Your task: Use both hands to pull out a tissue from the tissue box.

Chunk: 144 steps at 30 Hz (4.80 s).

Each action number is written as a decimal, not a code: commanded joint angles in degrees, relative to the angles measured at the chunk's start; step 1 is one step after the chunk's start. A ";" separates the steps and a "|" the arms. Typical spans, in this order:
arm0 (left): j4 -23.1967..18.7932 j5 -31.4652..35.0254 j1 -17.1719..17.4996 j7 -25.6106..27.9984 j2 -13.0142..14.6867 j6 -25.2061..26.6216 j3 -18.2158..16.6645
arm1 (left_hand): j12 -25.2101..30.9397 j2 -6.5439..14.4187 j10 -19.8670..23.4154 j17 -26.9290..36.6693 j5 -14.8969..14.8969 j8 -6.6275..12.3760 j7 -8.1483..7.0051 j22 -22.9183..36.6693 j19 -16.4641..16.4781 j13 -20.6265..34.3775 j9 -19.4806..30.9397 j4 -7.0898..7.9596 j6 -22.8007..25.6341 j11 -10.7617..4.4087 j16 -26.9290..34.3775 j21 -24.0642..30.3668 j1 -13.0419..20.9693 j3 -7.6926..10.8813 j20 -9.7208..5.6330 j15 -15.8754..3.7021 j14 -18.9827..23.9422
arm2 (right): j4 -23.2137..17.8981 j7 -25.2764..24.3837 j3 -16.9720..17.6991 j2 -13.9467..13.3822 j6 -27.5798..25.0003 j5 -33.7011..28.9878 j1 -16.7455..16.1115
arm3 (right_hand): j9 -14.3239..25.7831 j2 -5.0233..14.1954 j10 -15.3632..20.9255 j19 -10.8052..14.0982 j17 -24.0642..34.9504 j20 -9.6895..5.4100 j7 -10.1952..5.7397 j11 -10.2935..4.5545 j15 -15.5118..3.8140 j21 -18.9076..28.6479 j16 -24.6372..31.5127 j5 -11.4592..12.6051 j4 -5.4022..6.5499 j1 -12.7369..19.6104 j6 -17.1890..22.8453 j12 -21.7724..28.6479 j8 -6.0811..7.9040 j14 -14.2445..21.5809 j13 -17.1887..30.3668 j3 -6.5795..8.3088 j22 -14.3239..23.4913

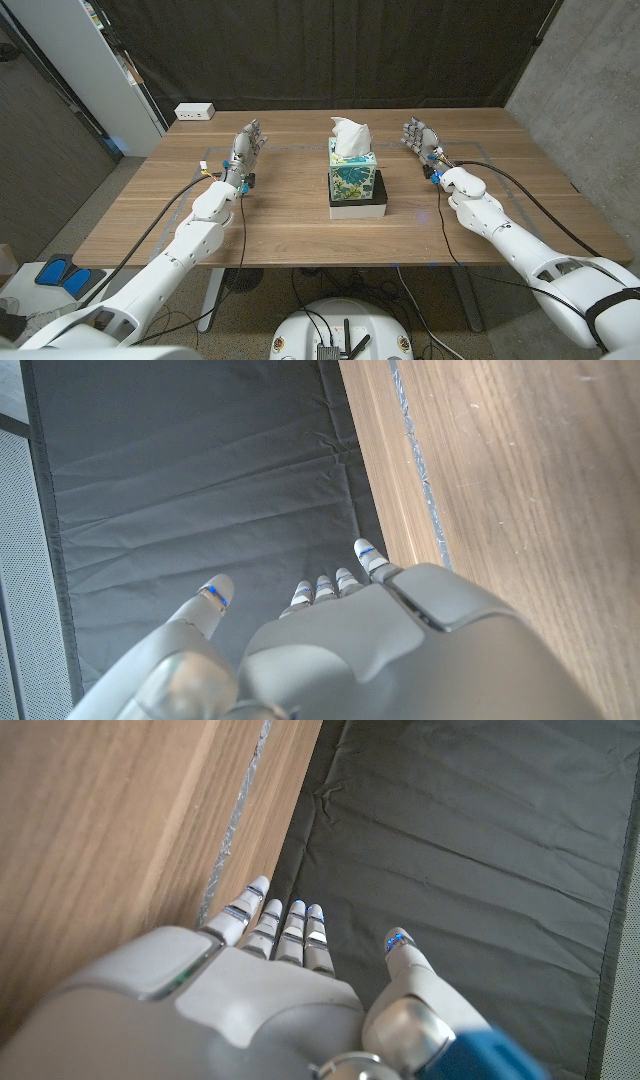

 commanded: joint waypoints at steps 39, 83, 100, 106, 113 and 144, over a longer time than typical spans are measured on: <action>3.43 37.01 -6.48 16.46 6.86 -1.71 8.29 | -0.06 -15.69 -14.09 0.34 4.76 0.20 2.35 0.54 0.72 1.09 1.13 -19.33 -27.11 0.73 -0.12 -8.08 11.42 -19.57 0.24 1.13 -8.41 | 1.92 -3.06 0.39 -0.15 1.61 -1.63 0.48 | 0.25 -1.33 2.21 1.19 -1.70 1.78 1.06 0.95 0.52 -0.32 -0.50 0.09 -1.25 -0.90 2.06 0.03 0.07 1.76 0.03 -0.94 0.09; -12.86 36.41 7.61 20.89 9.34 1.82 4.98 | 0.94 -14.95 -13.32 0.26 6.49 2.80 1.96 0.62 1.03 1.11 1.10 -18.79 -22.72 -0.43 0.36 -8.19 14.88 -23.31 -0.03 0.74 -8.78 | -1.31 -3.94 1.50 -1.19 3.12 -0.97 -2.56 | 0.26 -1.26 2.69 1.24 -2.66 2.26 1.21 1.12 0.60 -0.69 -0.92 0.27 -2.00 -1.16 2.40 -0.32 -0.11 2.02 0.00 -1.31 0.10; -20.49 38.59 14.88 22.81 11.56 3.78 2.47 | 0.91 -14.75 -13.27 0.24 6.67 2.79 1.92 0.64 1.11 1.09 1.08 -18.60 -22.53 -0.47 0.36 -8.20 15.37 -23.91 0.09 0.69 -8.74 | -5.54 -5.83 1.72 -2.45 2.18 -1.49 -4.70 | 0.26 -1.18 2.74 1.25 -2.95 2.29 1.22 1.02 0.62 -0.81 -1.03 0.28 -2.21 -1.28 2.46 -0.48 -0.17 2.07 -0.01 -1.44 0.10; -21.36 39.07 16.17 22.52 11.92 3.32 2.22 | 0.89 -14.70 -13.28 0.24 6.71 2.78 1.93 0.65 1.07 1.08 1.07 -18.54 -22.48 -0.44 0.37 -8.22 15.51 -24.13 0.07 0.65 -8.69 | -7.01 -6.82 1.80 -2.66 1.76 -1.68 -5.42 | 0.26 -1.15 2.79 1.28 -3.06 2.29 1.23 1.02 0.58 -0.84 -1.08 0.29 -2.29 -1.33 2.45 -0.52 -0.21 2.07 -0.01 -1.49 0.10; -22.34 39.49 18.17 22.35 12.56 2.72 1.69 | 0.92 -14.65 -13.17 0.23 6.76 2.79 1.93 0.65 1.17 1.08 1.07 -18.47 -22.36 -0.45 0.40 -8.20 15.66 -24.35 0.16 0.60 -8.60 | -9.73 -8.55 1.69 -3.28 0.69 -2.51 -6.34 | 0.26 -1.09 2.79 1.27 -3.15 2.29 1.22 1.07 0.60 -0.88 -1.10 0.29 -2.34 -1.38 2.47 -0.57 -0.22 2.10 -0.01 -1.53 0.10; -24.04 39.79 24.83 22.53 12.99 -1.71 -2.07 | 1.07 -14.28 -12.51 0.20 6.92 2.89 3.62 0.68 1.67 1.07 1.05 -18.19 -21.62 0.19 0.54 -8.09 16.50 -25.40 0.20 0.96 -7.95 | -17.73 -12.68 1.11 -4.19 -1.09 -5.22 -9.24 | 0.26 -0.81 3.27 1.40 -3.66 2.39 1.29 0.98 0.86 -1.02 -1.09 0.37 -2.81 -1.41 2.98 -0.66 -0.16 2.65 -0.01 -1.61 0.10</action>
